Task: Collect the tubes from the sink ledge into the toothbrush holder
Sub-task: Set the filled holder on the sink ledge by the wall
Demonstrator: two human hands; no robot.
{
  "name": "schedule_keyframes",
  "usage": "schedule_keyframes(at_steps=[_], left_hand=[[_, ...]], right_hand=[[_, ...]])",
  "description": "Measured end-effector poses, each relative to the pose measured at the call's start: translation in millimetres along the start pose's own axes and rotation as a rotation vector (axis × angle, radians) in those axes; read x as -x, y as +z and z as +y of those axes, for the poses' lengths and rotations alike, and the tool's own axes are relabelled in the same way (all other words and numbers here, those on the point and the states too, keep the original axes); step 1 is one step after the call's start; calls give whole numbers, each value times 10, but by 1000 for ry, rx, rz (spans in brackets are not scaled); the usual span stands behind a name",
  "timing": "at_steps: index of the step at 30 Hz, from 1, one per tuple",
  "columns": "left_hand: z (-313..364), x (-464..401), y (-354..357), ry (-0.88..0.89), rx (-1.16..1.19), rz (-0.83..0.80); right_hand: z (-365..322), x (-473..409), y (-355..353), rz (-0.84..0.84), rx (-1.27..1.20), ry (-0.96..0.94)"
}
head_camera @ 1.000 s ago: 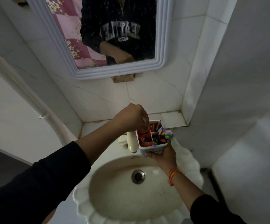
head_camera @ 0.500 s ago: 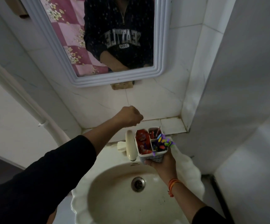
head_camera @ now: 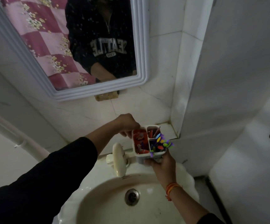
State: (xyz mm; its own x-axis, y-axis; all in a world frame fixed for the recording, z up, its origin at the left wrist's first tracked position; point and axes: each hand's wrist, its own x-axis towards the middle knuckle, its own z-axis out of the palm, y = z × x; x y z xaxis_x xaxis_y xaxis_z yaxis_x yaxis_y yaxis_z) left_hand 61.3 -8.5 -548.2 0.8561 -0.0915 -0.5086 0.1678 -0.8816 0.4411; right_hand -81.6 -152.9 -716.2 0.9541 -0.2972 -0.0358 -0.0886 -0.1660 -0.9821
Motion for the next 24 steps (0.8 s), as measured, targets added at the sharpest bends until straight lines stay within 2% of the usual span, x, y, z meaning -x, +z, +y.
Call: schedule_keyframes(at_steps=[5,10,15,21,24], left_hand=[[232,-232,117,-47,522,61],[351,-501,293,-69,919,6],[398,-588,339,-78,1075,-39],[501,-529,397,-122,1103,-61],[543,-493,433,-120,1150,-51]], right_hand=[[-112,-574,-200,62,28,6],[-138,-967,-343,65,20,29],[-65,-1082,-414,92,-1,72],[-86,-1109,-313,246,61,95],[-99,-1133,-325,233,69,110]])
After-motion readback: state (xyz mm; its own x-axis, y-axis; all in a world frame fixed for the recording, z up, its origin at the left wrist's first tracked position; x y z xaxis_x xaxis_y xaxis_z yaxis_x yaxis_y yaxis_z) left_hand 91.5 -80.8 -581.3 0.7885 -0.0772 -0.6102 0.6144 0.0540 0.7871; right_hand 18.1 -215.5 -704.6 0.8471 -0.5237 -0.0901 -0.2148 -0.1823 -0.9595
